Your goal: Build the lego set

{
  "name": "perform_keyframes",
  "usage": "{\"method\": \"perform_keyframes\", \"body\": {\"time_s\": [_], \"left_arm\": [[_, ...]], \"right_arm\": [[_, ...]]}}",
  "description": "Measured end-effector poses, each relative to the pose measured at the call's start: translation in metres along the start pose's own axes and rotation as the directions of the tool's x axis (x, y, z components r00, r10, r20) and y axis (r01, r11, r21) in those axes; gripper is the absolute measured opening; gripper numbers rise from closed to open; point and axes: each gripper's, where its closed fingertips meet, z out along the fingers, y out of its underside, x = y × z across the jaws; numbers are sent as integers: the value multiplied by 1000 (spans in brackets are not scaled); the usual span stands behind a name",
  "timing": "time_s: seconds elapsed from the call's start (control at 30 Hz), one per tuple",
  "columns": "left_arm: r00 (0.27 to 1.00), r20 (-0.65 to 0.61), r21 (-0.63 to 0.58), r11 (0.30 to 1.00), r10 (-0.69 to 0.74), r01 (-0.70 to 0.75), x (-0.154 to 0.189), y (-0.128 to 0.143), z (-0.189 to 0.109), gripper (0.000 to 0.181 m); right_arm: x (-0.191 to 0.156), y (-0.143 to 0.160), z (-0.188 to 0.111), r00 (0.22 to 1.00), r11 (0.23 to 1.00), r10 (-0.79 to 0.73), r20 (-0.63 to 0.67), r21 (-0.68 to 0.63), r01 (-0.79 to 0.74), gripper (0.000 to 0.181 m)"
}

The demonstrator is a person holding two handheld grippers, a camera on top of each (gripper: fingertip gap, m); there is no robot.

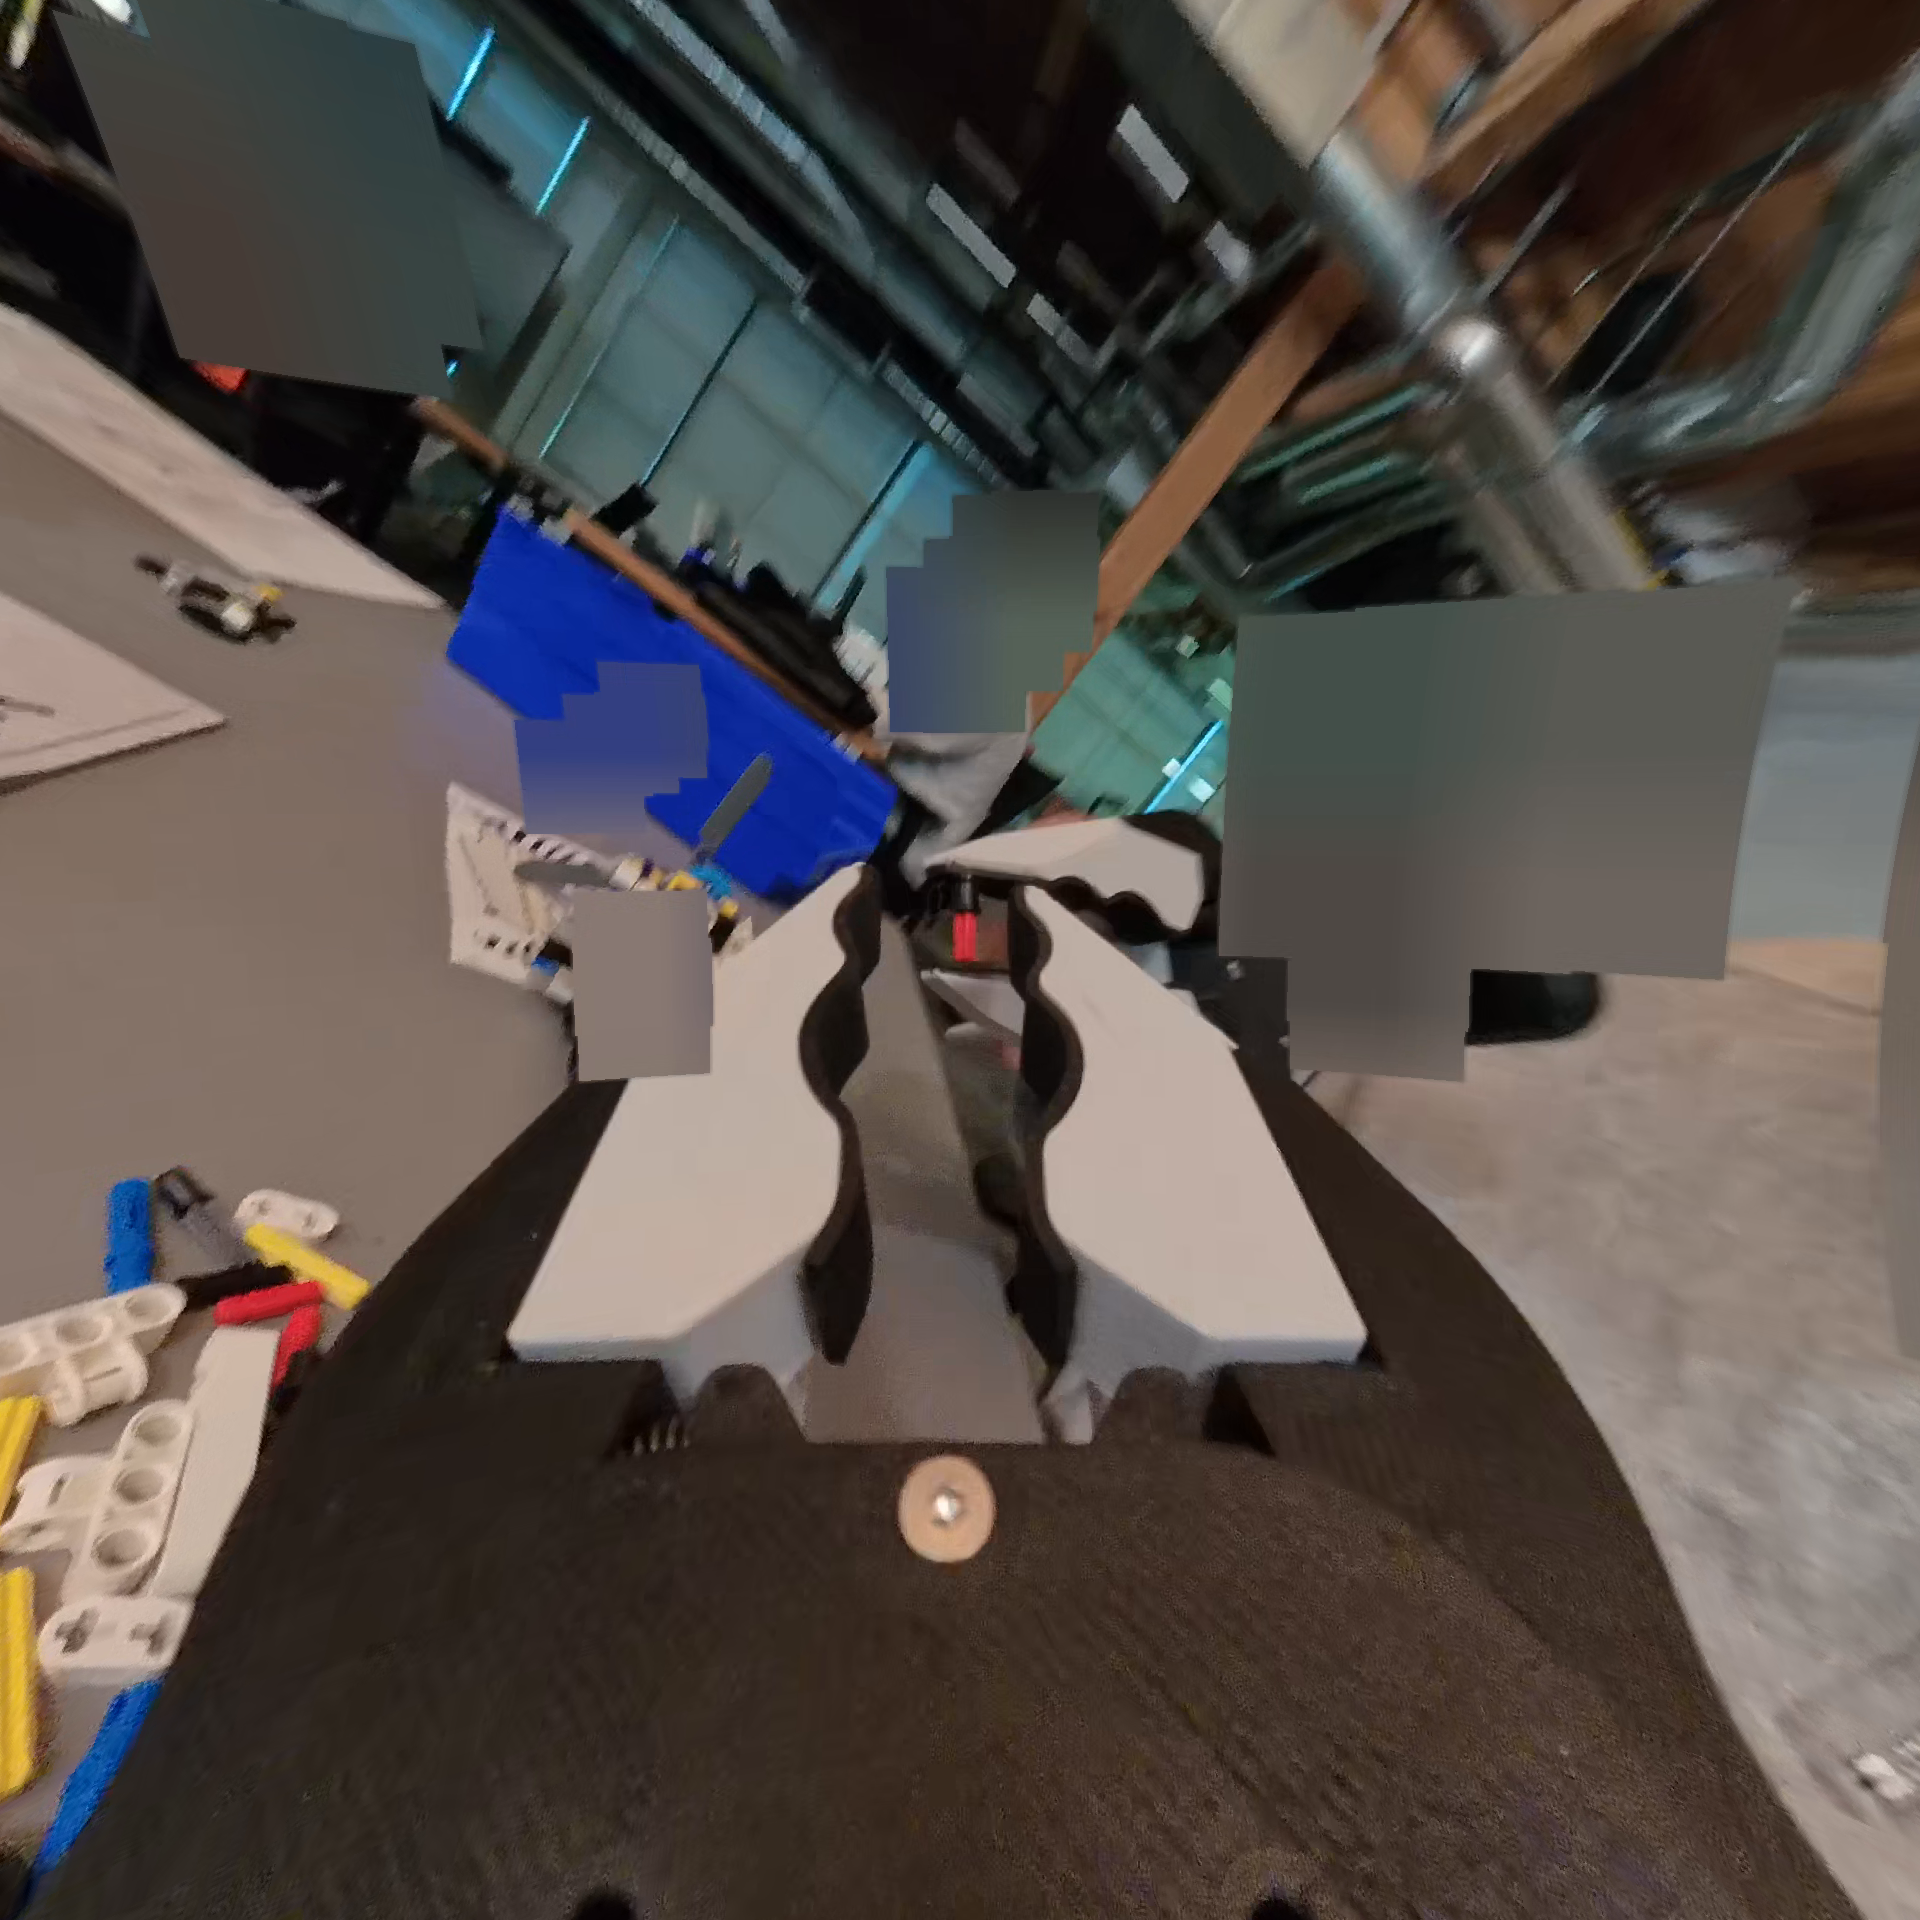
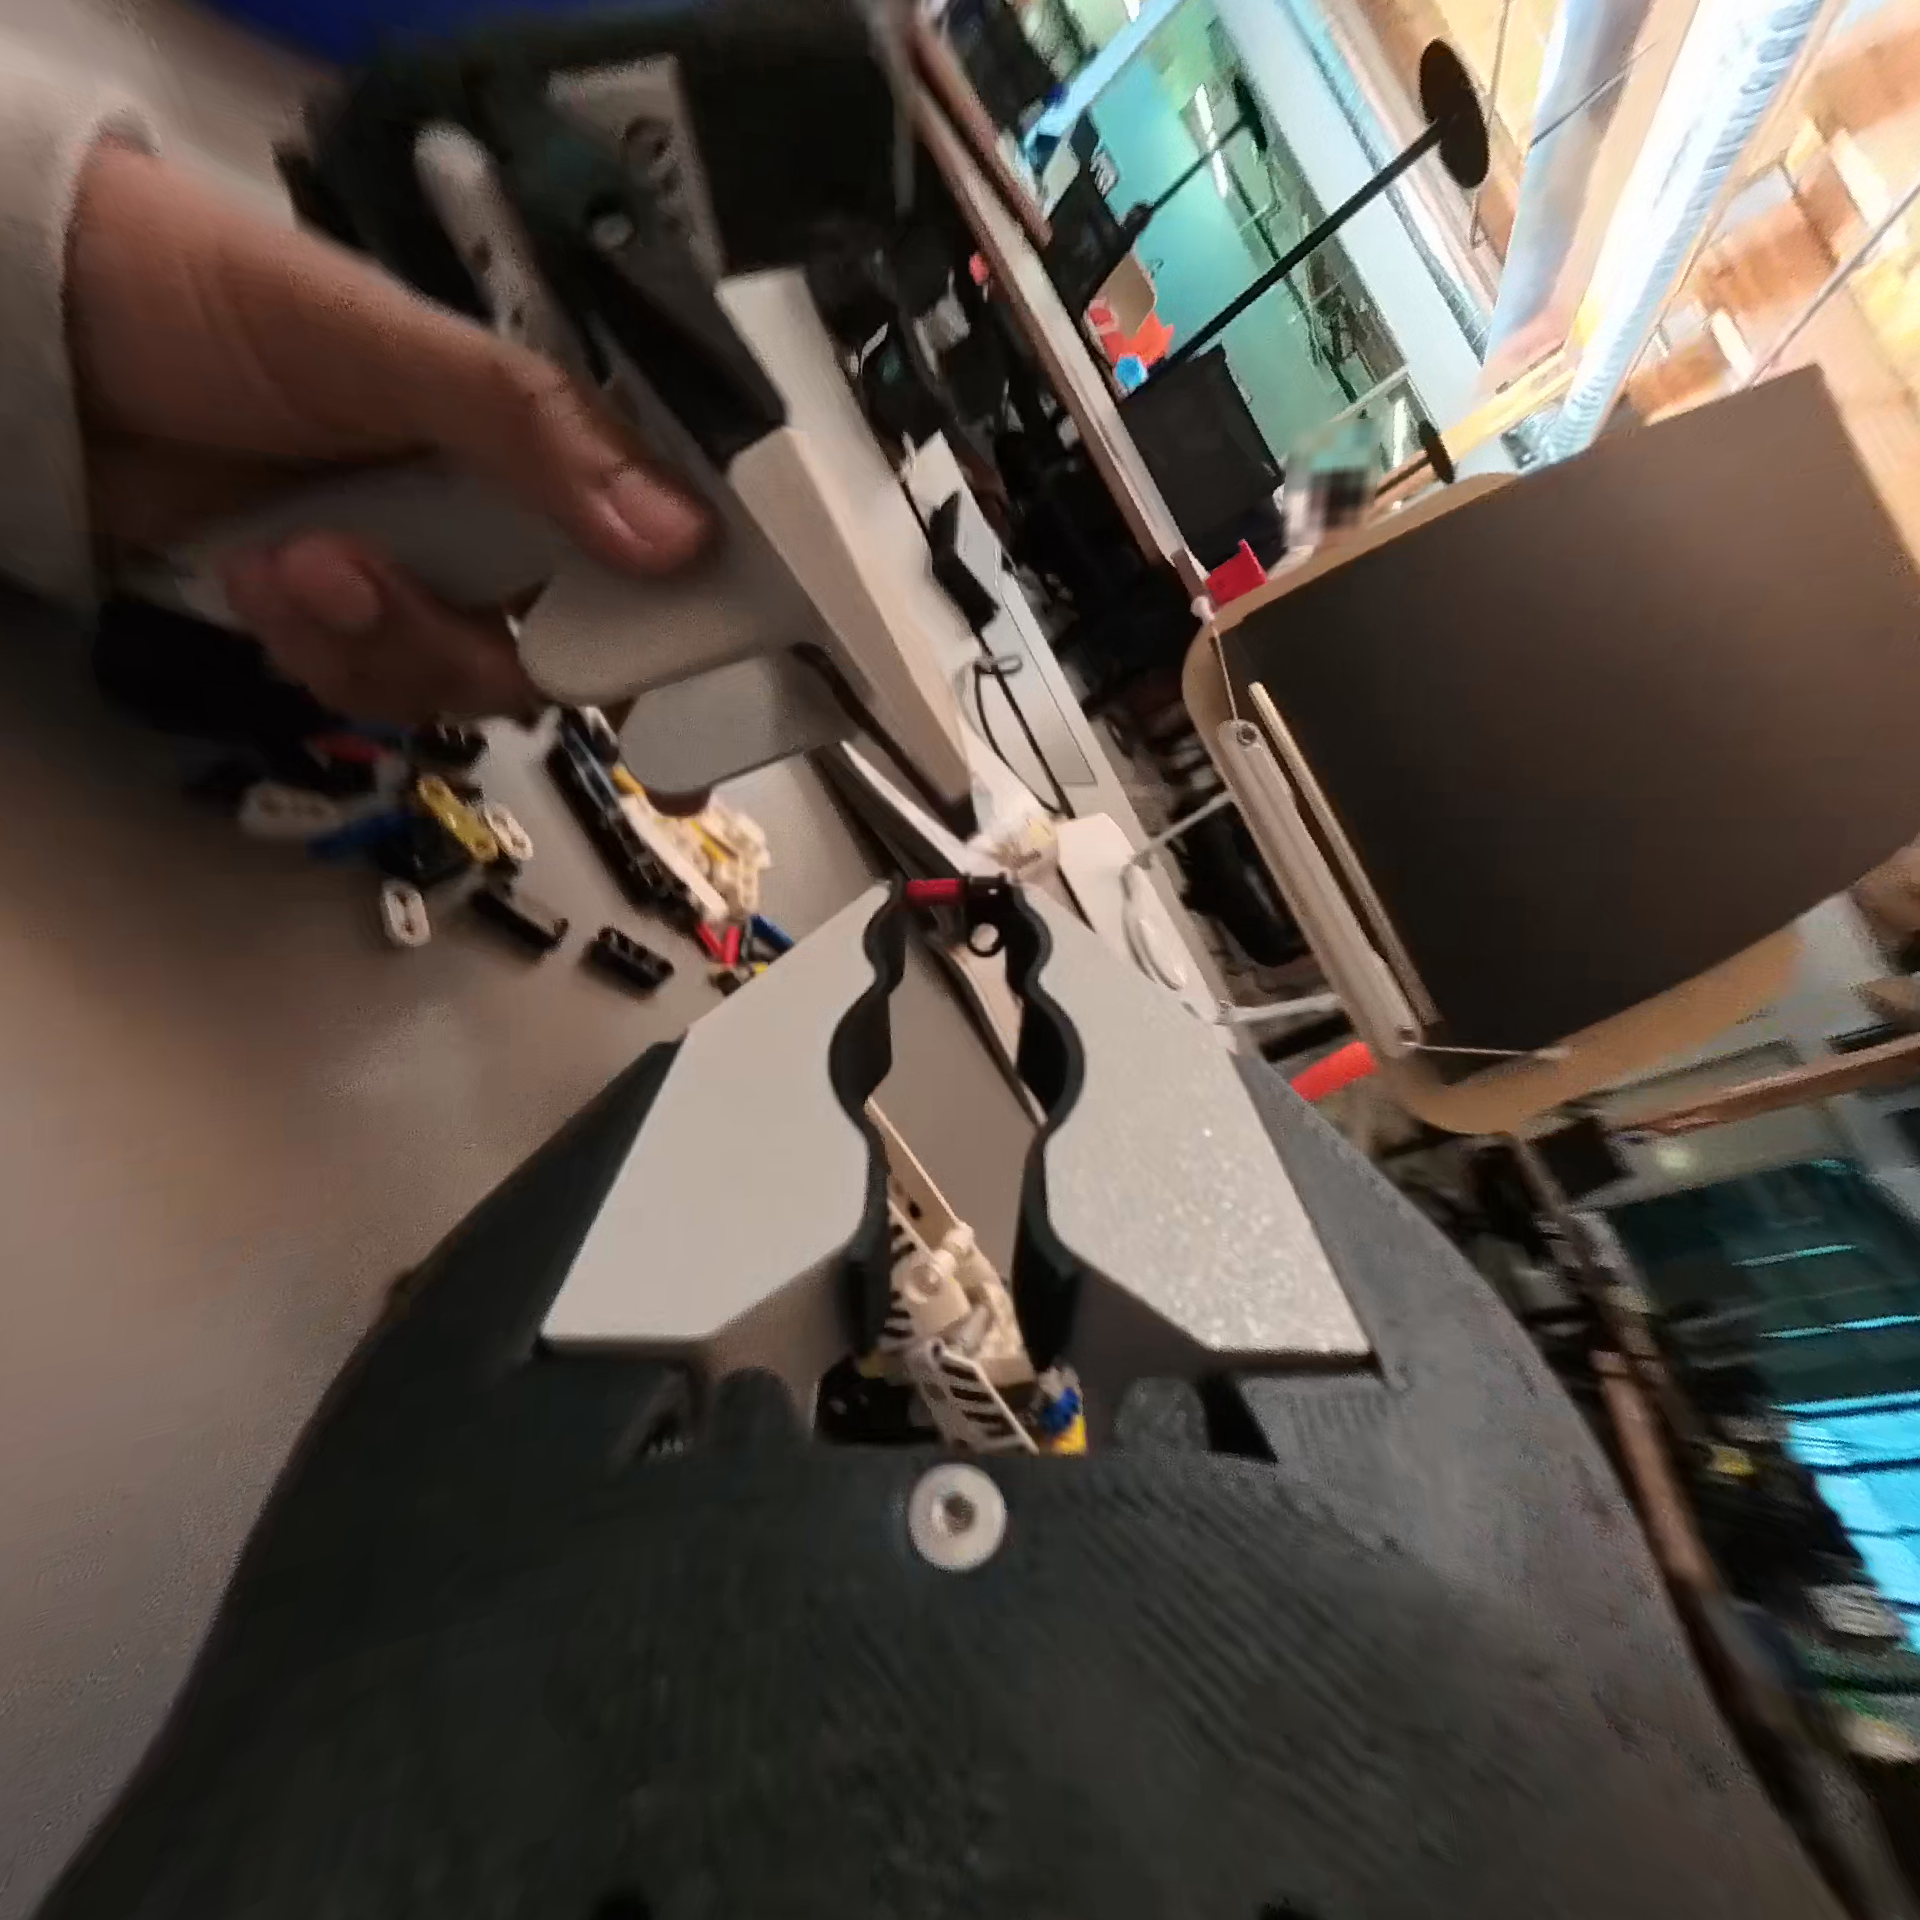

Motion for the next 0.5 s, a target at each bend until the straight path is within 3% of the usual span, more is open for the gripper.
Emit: {"method": "perform_keyframes", "body": {"time_s": [0.07,0.17,0.3,0.43,0.5], "left_arm": [[996,-81,75,997,-25,31,11,-12,-5,24],[990,-129,70,995,-61,70,15,-11,-4,26],[968,-209,12,989,-142,147,24,-1,3,29],[837,-445,-37,940,-318,338,50,-7,-3,28],[841,-437,-56,943,-320,329,51,-3,-1,27]], "right_arm": [[6,-8,-5,988,986,147,39,71,-149,17],[14,-15,-11,964,955,252,79,139,-261,17],[9,-28,-19,966,942,234,112,219,-254,17],[5,-46,-25,972,920,207,114,316,-233,17],[4,-48,-25,978,923,185,93,324,-206,17]]}}
